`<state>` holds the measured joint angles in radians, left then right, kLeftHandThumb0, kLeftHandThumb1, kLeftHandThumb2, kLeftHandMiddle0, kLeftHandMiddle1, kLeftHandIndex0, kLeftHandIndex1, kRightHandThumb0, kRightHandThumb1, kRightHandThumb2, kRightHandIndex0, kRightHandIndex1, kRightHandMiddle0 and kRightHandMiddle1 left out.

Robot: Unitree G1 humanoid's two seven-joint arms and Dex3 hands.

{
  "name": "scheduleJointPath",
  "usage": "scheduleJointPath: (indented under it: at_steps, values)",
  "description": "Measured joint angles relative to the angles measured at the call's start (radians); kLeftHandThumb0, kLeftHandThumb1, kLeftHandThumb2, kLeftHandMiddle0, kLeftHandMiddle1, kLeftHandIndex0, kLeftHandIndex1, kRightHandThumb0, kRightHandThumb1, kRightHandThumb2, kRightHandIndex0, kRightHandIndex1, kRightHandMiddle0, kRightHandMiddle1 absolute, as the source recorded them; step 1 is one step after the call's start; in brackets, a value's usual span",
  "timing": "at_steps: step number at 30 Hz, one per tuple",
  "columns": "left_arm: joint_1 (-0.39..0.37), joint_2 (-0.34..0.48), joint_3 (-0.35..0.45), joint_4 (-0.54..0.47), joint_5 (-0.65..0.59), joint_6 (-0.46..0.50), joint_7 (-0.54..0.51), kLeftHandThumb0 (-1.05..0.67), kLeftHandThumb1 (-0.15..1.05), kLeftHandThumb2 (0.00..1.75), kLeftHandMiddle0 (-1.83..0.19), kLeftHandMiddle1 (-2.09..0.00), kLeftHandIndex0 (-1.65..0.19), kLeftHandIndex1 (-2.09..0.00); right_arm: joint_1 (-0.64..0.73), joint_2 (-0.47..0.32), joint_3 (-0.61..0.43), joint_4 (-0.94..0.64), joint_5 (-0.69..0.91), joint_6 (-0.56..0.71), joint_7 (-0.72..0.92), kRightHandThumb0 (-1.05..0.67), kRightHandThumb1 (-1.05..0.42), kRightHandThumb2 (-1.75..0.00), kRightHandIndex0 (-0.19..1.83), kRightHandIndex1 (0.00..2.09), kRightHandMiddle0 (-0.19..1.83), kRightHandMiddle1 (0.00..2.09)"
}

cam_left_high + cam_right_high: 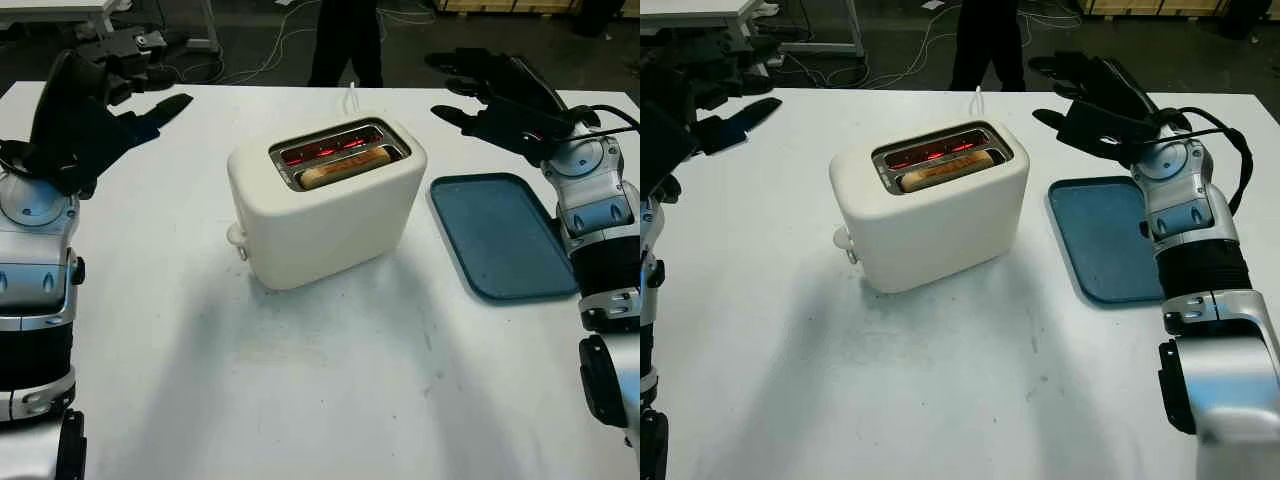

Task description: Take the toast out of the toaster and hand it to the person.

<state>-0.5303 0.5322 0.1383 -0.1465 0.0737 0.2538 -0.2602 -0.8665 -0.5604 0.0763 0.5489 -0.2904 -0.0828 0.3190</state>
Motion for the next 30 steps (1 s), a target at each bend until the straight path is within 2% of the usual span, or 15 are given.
scheduleJointPath:
  at_steps: [8, 19, 30]
  values:
    - [0.0, -0.009, 0.0, 0.0, 0.0, 0.001, -0.003, -0.49, 0.92, 0.2, -0.22, -0.97, -0.59, -0.13, 0.003, -0.001, 0.008, -0.001, -0.005, 0.002, 0.002, -0.42, -0.92, -0.43, 0.48, 0.02, 0.42, 0.01]
    - [0.003, -0.012, 0.002, -0.002, -0.022, 0.003, -0.007, -0.47, 0.92, 0.22, -0.18, -1.0, -0.56, -0.13, 0.018, -0.001, 0.006, -0.022, 0.001, 0.002, 0.007, -0.45, -0.92, -0.43, 0.52, 0.03, 0.42, 0.01]
    - [0.055, -0.018, 0.016, -0.076, -0.035, 0.021, -0.014, -0.48, 0.92, 0.24, -0.17, -1.01, -0.55, -0.16, 0.055, 0.0, -0.025, -0.072, 0.034, 0.01, 0.013, -0.38, -0.92, -0.39, 0.51, 0.02, 0.42, 0.0]
